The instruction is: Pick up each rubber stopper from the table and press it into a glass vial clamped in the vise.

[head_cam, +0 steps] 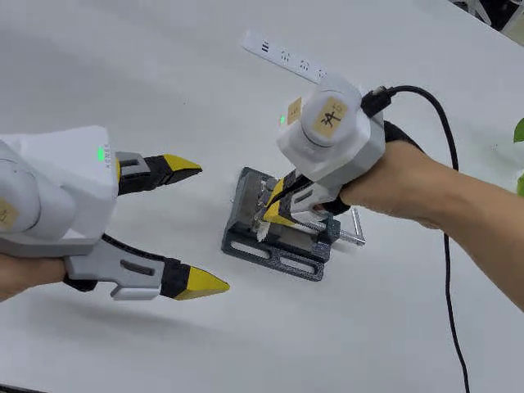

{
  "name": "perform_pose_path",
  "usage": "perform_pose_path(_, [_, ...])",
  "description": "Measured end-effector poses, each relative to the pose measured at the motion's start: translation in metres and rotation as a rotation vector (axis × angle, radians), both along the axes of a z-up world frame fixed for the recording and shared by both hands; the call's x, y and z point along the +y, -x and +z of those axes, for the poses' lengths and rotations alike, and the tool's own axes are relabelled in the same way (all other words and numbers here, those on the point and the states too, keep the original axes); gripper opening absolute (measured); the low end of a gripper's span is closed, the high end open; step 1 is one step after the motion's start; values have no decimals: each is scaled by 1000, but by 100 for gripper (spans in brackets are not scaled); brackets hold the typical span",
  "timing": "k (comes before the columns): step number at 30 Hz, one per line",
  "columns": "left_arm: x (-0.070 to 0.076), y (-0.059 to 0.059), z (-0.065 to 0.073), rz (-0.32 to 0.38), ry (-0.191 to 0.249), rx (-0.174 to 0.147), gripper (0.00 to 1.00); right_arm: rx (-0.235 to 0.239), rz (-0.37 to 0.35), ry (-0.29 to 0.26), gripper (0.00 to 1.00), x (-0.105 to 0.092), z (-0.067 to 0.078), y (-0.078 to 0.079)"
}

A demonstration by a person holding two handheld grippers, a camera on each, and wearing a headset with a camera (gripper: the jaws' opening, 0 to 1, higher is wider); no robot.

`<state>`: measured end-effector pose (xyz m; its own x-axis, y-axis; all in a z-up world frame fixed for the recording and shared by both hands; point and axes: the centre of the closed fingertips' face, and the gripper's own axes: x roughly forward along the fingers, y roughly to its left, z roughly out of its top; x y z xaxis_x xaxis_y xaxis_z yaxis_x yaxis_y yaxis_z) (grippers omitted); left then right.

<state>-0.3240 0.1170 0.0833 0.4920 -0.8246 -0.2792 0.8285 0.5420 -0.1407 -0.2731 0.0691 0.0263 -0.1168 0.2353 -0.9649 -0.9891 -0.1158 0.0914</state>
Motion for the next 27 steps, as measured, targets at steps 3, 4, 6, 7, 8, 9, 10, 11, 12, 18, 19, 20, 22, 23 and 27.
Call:
perform_pose_path(3, [1,1,1,2,-8,1,80,4,-25,-20,2,-1,1,1])
perform_pose_path(4, [1,2,1,1,-10,1,80,8,-32,-25,2,-1,2,3])
perform_pose_path(6, [2,2,3,3,-12,-2,80,-7,-32,-29,3,-3,2,1])
perform_pose_path(7, [2,2,4,4,-12,-2,80,-8,-38,-35,3,-4,4,0])
perform_pose_path(8, [3,2,4,4,-14,-2,80,-6,-45,-45,2,-4,5,0])
perform_pose_path(9, [3,2,4,4,-19,-3,80,-1,-64,-63,3,-4,7,1])
perform_pose_path(10, [3,3,4,5,-20,-2,80,0,-74,-74,3,-4,9,0])
perform_pose_path(11, [3,3,4,5,-21,-1,80,-3,-78,-86,2,-5,11,0])
perform_pose_path(12, [4,3,4,5,-23,-1,80,-4,-85,-96,3,-5,13,0])
perform_pose_path(18, [3,4,5,-1,-38,-4,82,-7,-123,-151,6,-9,22,2])
perform_pose_path(19, [4,3,6,0,-42,-4,83,-9,-132,-163,6,-10,24,3])
perform_pose_path(20, [4,3,6,0,-45,-5,83,-10,-139,-172,7,-11,26,3])
perform_pose_path(22, [5,3,6,1,-50,-6,84,-14,-159,-197,10,-13,29,3])
perform_pose_path(23, [5,3,6,1,-52,-6,85,-15,-167,-207,11,-14,30,4])
perform_pose_path(27, [6,4,6,-1,-66,-7,87,-18,-209,-251,18,-24,36,6])
